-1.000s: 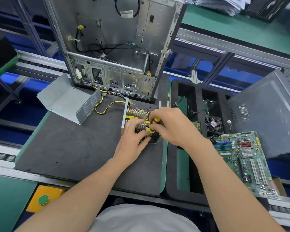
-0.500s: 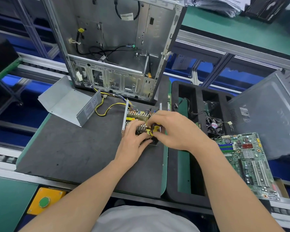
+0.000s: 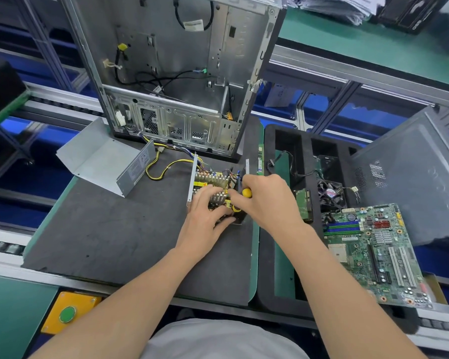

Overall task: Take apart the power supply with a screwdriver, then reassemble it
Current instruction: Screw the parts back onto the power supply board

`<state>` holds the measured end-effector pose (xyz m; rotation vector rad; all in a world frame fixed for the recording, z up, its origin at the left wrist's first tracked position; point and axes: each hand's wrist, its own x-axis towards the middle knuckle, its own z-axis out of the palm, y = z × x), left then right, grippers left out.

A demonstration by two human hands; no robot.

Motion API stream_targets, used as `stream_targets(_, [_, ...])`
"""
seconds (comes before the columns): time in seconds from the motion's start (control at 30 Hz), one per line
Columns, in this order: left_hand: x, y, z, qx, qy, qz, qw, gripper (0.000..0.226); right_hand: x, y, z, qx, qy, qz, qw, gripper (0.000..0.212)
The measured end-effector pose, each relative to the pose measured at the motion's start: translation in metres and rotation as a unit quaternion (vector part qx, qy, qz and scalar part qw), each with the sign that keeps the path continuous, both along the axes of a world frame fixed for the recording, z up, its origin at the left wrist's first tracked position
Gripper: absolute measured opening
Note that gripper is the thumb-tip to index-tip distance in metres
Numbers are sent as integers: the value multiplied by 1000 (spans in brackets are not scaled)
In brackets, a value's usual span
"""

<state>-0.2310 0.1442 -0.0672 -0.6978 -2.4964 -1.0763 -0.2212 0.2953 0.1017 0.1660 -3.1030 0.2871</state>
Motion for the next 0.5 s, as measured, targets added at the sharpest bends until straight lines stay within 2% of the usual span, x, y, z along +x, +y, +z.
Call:
stream_targets(0.1, [1, 0, 1, -4, -5, 7, 1000, 10, 1, 1, 2, 26, 12, 17, 999, 54])
stream_targets(0.17, [2, 0, 2, -5, -5, 8, 1000, 10, 2, 7, 11, 9, -3, 73, 997, 42])
stream_targets(0.23, [2, 0, 3, -2, 2, 5, 1000, 11, 1, 16, 21, -18, -35, 150, 988, 20])
stream_targets(0.3, [2, 0, 4, 1, 6, 2, 1000, 9, -1, 21, 28, -15, -78, 208, 975, 20])
stream_targets(0.37, [2, -1, 4, 0, 6, 4, 1000, 9, -4, 19, 27, -14, -95, 206, 974, 19])
stream_targets(0.43, [3, -1, 3, -4, 7, 3, 1000, 8, -6, 14, 24, -10, -74, 169, 983, 15])
stream_targets(0.5, [3, -2, 3, -3, 12, -1, 1000, 9, -7, 10, 18, 8, -44, 110, 993, 31])
